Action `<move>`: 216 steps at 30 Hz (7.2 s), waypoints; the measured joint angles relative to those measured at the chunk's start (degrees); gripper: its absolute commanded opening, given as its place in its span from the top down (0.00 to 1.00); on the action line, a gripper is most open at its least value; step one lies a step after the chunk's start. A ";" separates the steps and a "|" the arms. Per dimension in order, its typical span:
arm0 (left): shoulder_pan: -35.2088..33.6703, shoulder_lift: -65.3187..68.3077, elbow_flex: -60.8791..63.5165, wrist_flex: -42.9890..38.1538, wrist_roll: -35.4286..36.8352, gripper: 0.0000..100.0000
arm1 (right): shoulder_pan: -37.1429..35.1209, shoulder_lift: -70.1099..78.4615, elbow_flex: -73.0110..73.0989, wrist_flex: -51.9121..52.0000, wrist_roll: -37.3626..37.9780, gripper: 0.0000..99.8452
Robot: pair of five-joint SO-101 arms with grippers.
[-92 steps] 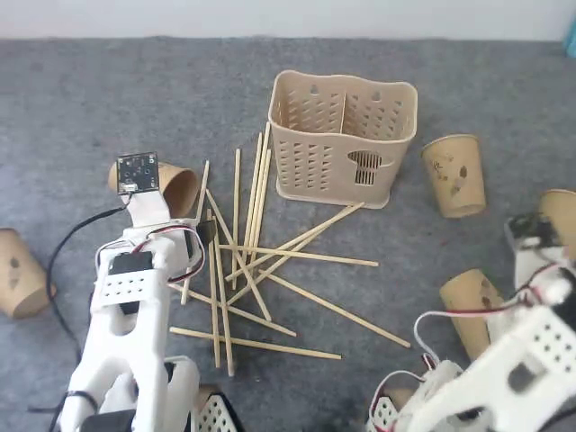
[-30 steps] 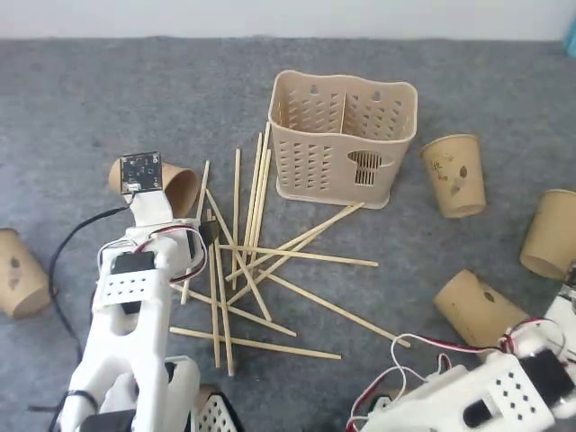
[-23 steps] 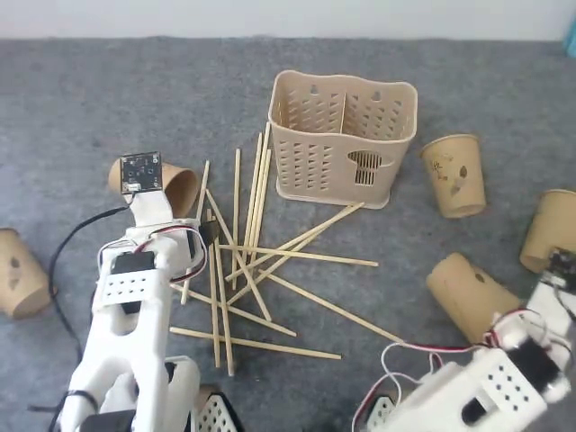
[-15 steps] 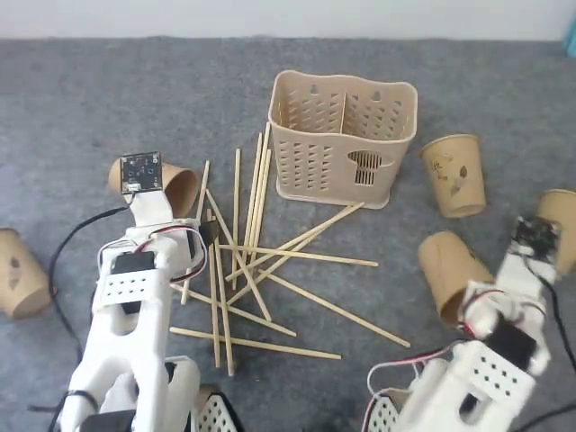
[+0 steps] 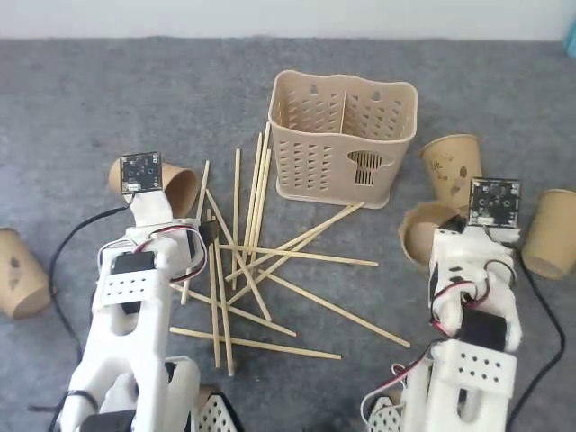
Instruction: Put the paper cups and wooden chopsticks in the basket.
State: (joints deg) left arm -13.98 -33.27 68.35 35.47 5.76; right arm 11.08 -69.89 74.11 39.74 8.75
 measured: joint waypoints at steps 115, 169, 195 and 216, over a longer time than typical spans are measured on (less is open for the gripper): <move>0.00 0.00 0.00 0.00 -0.35 0.71 | -16.26 84.92 -121.67 56.97 -17.23 0.78; -30.33 0.79 -43.34 29.89 -4.57 0.88 | 4.57 26.46 -1.85 15.91 12.40 0.99; -42.99 84.13 -144.79 63.12 -10.90 0.88 | 4.84 26.46 -1.67 15.91 12.57 0.99; -46.42 85.19 -116.04 63.21 -23.47 0.88 | 4.92 26.46 -1.67 15.91 12.57 0.99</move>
State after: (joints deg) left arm -60.40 51.91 -47.69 98.68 -17.71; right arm 16.00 -43.43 72.44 55.65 21.32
